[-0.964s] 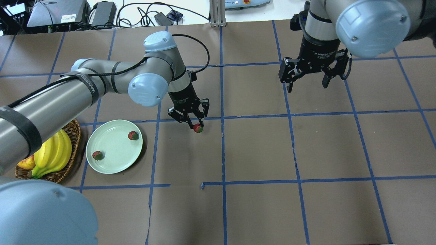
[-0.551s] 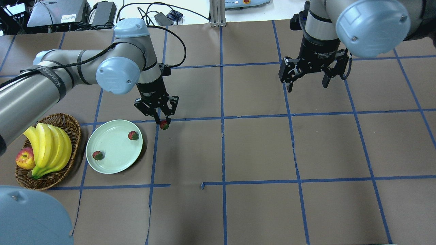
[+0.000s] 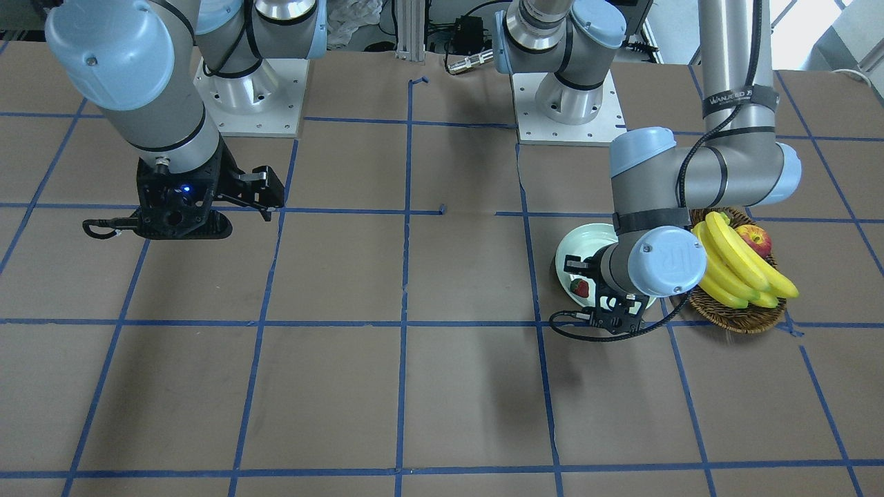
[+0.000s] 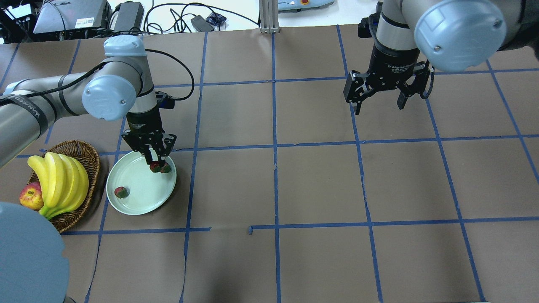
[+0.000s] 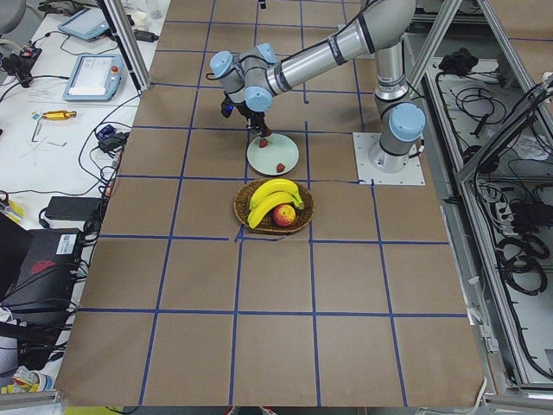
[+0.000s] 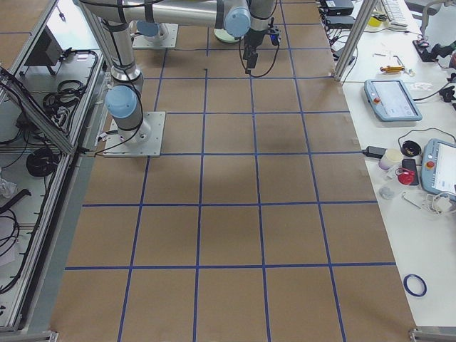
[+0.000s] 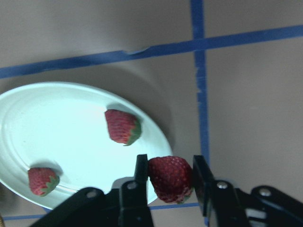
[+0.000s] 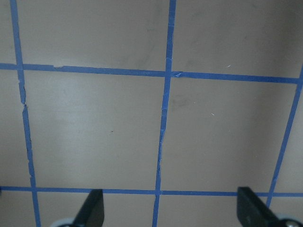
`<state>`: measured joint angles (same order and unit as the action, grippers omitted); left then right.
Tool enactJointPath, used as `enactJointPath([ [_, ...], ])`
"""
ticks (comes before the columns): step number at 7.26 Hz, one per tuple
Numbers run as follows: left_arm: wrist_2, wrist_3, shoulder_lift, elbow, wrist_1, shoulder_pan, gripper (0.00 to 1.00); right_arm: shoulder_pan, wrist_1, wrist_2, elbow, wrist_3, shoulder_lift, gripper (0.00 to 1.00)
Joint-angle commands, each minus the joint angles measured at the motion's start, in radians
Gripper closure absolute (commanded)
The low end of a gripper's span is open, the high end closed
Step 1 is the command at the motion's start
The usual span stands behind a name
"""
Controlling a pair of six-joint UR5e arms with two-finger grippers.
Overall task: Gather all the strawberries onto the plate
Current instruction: 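Lower the strawberry onto the plate and open the left gripper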
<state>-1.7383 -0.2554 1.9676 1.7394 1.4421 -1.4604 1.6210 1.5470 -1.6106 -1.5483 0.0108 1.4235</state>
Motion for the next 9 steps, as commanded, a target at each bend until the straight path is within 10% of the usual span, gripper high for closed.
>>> enactJointPath([
  [1, -0.032, -0.070, 0.008, 0.017, -0.003, 0.061, 0.63, -0.003, -0.004, -0.002, 0.000, 0.003, 0.000, 0.00],
  [2, -0.030, -0.064, 0.004, 0.014, -0.017, 0.061, 0.04, -0.003, -0.010, 0.006, 0.000, 0.000, 0.000, 0.00],
  [9, 0.132, 0.264, -0.165, -0.139, -0.042, -0.079, 0.00, 0.005, -0.008, 0.015, 0.019, -0.003, 0.011, 0.00],
])
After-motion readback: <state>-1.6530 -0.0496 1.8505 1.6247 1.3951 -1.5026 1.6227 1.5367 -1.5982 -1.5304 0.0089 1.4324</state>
